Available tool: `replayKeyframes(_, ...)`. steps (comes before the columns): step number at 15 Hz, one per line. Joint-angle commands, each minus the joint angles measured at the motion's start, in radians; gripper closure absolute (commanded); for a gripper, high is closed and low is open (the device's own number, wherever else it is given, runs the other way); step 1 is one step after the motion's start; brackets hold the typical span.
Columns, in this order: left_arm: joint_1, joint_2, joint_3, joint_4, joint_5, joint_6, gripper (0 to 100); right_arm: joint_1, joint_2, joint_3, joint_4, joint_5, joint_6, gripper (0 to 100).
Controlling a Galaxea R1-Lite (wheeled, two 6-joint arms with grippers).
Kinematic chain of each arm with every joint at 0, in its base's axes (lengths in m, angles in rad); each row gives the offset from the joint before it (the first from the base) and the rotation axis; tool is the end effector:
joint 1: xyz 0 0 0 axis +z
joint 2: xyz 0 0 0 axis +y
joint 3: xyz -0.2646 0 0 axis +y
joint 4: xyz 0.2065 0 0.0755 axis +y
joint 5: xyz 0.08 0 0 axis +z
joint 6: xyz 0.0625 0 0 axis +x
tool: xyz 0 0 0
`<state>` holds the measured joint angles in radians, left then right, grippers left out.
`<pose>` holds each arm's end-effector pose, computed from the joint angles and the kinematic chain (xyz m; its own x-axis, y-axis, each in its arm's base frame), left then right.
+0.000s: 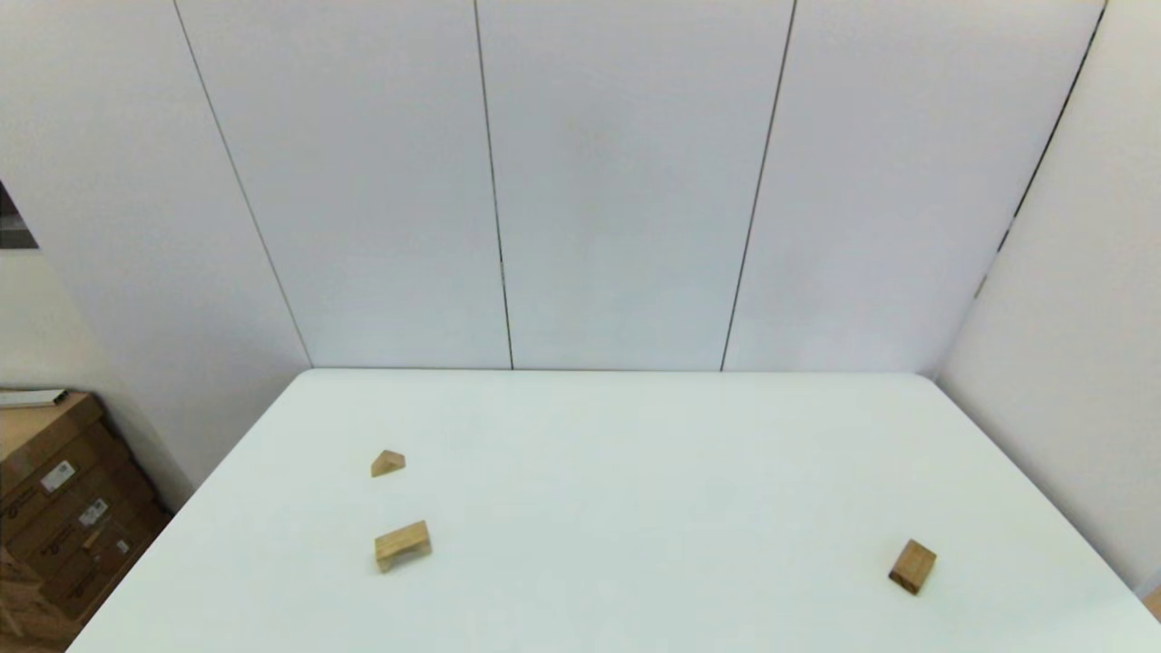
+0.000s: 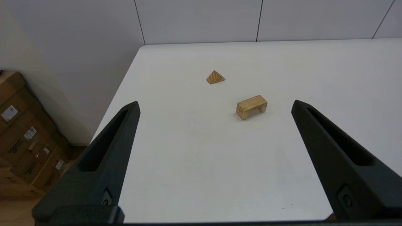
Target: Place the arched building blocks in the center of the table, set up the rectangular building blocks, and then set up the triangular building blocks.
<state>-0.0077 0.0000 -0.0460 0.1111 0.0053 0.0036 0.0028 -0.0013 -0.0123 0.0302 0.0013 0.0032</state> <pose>0.0804 -0.0003 0.0756 0.9979 -0.0024 -0.0651 0.0026 1.0000 0.0039 0.0833 0.0003 0.0756 0.9999 0.0041 -0.0166 -0.0040 1.0000 0.0032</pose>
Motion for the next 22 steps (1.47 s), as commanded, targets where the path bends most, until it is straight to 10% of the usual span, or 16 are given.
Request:
replayKeyframes(1,0.000,0.002,0.000,0.001,0.001,-0.002,0,0.000,0.001,0.000,0.000,0.000,0.000,0)
replayKeyframes(6,-0.002,0.144,-0.170,0.058,-0.005,0.006,0,0.000,0.001,-0.001,0.000,0.002,0.000,0)
replayKeyframes(14,-0.121,1.355,-0.485,0.136,-0.134,0.286,0,0.000,0.001,-0.001,0.000,0.002,0.000,0)
replayKeyframes(22,-0.183,1.953,-0.643,-0.166,-0.137,0.509,0,0.000,0.001,0.000,0.000,0.000,0.000,0)
